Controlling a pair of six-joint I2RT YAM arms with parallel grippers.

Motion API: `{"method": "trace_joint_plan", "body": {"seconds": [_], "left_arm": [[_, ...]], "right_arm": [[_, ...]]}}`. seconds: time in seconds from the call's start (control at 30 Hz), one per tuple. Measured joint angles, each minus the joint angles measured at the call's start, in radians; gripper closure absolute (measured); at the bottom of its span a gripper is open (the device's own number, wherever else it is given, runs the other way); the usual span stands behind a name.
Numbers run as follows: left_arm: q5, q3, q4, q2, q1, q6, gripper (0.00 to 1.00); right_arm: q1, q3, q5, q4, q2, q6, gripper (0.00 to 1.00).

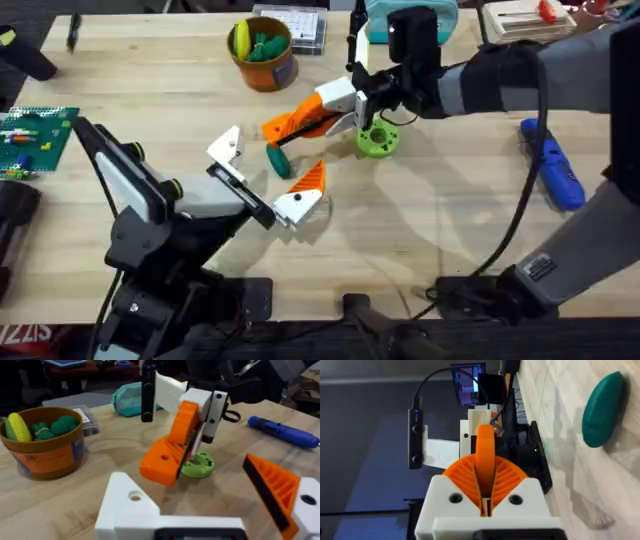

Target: Pick up the gripper from the table and insert it into the empty holder that is missing its gripper. Then pick up a screw, insert it into the mounting hole, and use the screwdriver to tighten it. Finally, clean up the table by picking up the vegetable and placing it into the bucket.

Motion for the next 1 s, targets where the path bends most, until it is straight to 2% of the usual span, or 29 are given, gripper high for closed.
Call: {"method": "trace_joint_plan", "body": {"seconds": [0.4,1.0], "left_arm": [[0.141,0.0,0.001,0.0,0.0,0.0,0.011],[0.124,0.0,0.001,0.0,0.006,0.0,0.011]], "right_arm": [[0.038,0.0,-0.031,-0.005,0.0,0.0,0.918],[0.054,0.0,-0.03,0.024,0.0,-0.023,0.918]]}}
